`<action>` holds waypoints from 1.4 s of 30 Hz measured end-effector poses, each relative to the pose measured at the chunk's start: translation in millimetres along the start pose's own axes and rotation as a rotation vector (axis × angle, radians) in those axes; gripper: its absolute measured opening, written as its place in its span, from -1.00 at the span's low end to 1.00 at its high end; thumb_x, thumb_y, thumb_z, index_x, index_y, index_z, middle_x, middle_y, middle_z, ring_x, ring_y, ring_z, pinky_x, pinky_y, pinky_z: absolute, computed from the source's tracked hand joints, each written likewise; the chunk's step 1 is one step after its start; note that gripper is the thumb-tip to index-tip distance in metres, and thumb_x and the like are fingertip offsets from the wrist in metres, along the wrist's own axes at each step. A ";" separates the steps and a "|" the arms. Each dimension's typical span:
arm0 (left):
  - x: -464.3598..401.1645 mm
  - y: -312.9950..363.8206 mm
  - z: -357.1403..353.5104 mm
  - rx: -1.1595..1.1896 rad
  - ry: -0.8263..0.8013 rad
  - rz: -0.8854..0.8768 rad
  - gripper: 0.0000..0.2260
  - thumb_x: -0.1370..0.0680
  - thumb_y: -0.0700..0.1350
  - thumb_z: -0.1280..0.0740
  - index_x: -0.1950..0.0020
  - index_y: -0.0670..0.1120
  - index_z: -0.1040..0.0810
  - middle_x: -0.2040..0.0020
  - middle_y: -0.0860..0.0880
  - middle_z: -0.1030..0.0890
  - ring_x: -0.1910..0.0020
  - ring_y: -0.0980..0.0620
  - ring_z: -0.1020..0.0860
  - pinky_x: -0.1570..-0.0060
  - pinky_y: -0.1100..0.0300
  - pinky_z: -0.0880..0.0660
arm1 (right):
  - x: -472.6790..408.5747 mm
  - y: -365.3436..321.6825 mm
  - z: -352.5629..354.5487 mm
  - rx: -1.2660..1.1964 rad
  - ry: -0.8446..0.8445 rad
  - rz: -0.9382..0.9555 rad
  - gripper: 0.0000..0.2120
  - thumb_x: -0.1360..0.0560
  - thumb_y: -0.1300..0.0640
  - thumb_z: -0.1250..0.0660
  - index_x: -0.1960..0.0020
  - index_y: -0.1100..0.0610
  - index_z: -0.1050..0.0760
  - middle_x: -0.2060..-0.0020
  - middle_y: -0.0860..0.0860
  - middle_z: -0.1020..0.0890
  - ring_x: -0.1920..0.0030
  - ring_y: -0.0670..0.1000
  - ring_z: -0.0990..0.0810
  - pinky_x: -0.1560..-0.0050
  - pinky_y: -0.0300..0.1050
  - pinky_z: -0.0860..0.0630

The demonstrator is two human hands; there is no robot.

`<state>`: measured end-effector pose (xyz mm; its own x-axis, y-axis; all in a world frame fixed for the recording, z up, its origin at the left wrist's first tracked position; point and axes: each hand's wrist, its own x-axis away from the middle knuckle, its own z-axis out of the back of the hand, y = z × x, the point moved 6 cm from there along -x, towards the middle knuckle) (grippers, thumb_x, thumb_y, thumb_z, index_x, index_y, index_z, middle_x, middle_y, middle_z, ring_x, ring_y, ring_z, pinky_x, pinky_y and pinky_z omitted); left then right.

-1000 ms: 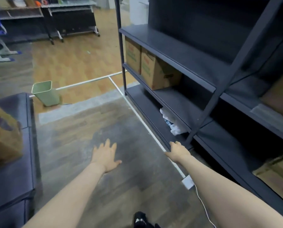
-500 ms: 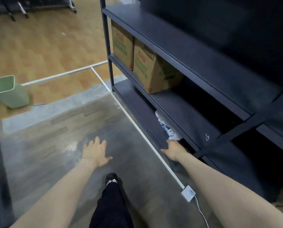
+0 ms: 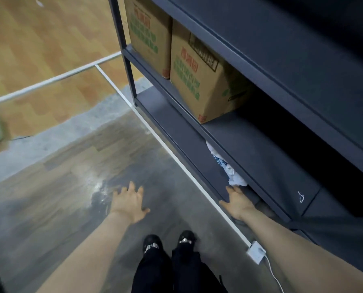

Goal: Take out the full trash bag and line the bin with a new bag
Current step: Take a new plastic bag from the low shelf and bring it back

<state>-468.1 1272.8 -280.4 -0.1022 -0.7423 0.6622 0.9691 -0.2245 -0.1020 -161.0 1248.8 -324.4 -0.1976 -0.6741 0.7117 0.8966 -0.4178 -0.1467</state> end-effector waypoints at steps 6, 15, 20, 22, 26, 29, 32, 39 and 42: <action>-94.8 34.6 -0.2 0.004 0.036 -0.046 -0.31 -0.52 0.27 -0.17 -0.53 -0.02 -0.07 -0.51 -0.15 -0.11 -0.42 -0.16 -0.26 -0.38 -0.08 -0.20 | -93.5 27.1 -19.3 -0.044 -0.004 -0.064 -0.35 -0.57 -0.01 -0.23 -0.54 0.15 -0.04 -0.54 0.11 -0.02 -0.51 0.12 -0.12 -0.46 0.00 -0.22; -243.4 84.4 -17.0 -0.067 0.169 -0.199 -0.35 -0.52 0.25 -0.18 -0.50 -0.04 -0.13 -0.43 -0.13 -0.22 -0.36 -0.14 -0.32 -0.33 -0.07 -0.24 | -222.2 47.2 -68.5 -0.025 0.019 -0.113 -0.36 -0.57 -0.02 -0.23 -0.53 0.16 -0.05 -0.52 0.15 -0.07 -0.49 0.17 -0.18 -0.43 0.04 -0.27; -317.4 88.5 -68.1 -0.138 0.205 -0.234 -0.34 -0.51 0.26 -0.20 -0.50 -0.05 -0.13 -0.43 -0.13 -0.22 -0.36 -0.15 -0.32 -0.32 -0.05 -0.26 | -298.7 54.2 -100.1 0.006 0.097 -0.107 -0.36 -0.57 -0.02 -0.22 -0.53 0.14 -0.05 -0.52 0.15 -0.10 -0.48 0.16 -0.20 -0.41 0.06 -0.29; -350.9 89.1 -94.4 -0.183 0.212 -0.233 -0.33 -0.51 0.27 -0.20 -0.50 -0.04 -0.14 -0.42 -0.13 -0.23 -0.35 -0.14 -0.33 -0.30 -0.03 -0.28 | -332.0 62.9 -111.9 0.015 0.134 -0.113 -0.37 -0.57 -0.02 -0.22 -0.53 0.14 -0.05 -0.52 0.16 -0.09 -0.48 0.17 -0.20 -0.40 0.08 -0.29; -419.3 94.2 -141.8 -0.241 0.236 -0.221 -0.34 -0.50 0.27 -0.21 -0.49 -0.04 -0.16 -0.38 -0.13 -0.27 -0.32 -0.14 -0.36 -0.25 0.00 -0.31 | -391.3 85.5 -128.6 0.034 0.229 -0.129 -0.38 -0.57 -0.03 -0.21 -0.52 0.15 -0.08 -0.50 0.17 -0.12 -0.45 0.18 -0.24 -0.39 0.05 -0.31; -470.4 116.7 -171.6 -0.283 0.296 -0.265 -0.32 -0.50 0.28 -0.20 -0.50 -0.04 -0.14 -0.41 -0.15 -0.25 -0.33 -0.15 -0.36 -0.25 0.00 -0.31 | -435.1 109.1 -136.9 0.055 0.329 -0.169 -0.35 -0.57 -0.04 -0.22 -0.53 0.15 -0.02 -0.54 0.15 0.00 -0.50 0.18 -0.12 -0.46 0.03 -0.20; -511.9 145.8 -185.0 -0.371 0.390 -0.333 -0.33 -0.51 0.27 -0.18 -0.50 -0.05 -0.12 -0.45 -0.17 -0.19 -0.36 -0.14 -0.33 -0.29 -0.01 -0.29 | -471.7 131.5 -131.9 0.104 0.477 -0.186 -0.28 -0.55 -0.04 -0.25 -0.55 0.14 0.05 -0.54 0.16 0.07 -0.53 0.20 0.01 -0.49 0.04 -0.12; -552.2 172.8 -197.0 -0.509 0.502 -0.397 -0.33 -0.52 0.28 -0.16 -0.50 -0.03 -0.09 -0.49 -0.19 -0.11 -0.40 -0.14 -0.29 -0.34 -0.05 -0.24 | -516.2 171.5 -108.2 0.171 0.692 -0.256 -0.14 -0.47 0.03 -0.39 -0.55 0.08 0.10 -0.55 0.08 0.09 -0.54 0.20 0.13 -0.47 0.24 -0.07; -552.3 167.5 -191.8 -0.488 0.529 -0.409 -0.34 -0.51 0.28 -0.17 -0.50 -0.02 -0.10 -0.48 -0.17 -0.12 -0.40 -0.13 -0.28 -0.36 -0.05 -0.23 | -534.4 178.4 -103.4 0.158 0.690 -0.277 -0.15 -0.48 0.01 -0.37 -0.55 -0.01 0.13 -0.55 0.05 0.09 -0.53 0.24 0.12 -0.44 0.35 -0.06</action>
<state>-292.3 1524.1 -805.5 -0.6359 -0.7141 0.2929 0.6387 -0.6999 -0.3197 63.5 1471.5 -802.0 -0.5801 -0.8071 0.1096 0.8141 -0.5698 0.1122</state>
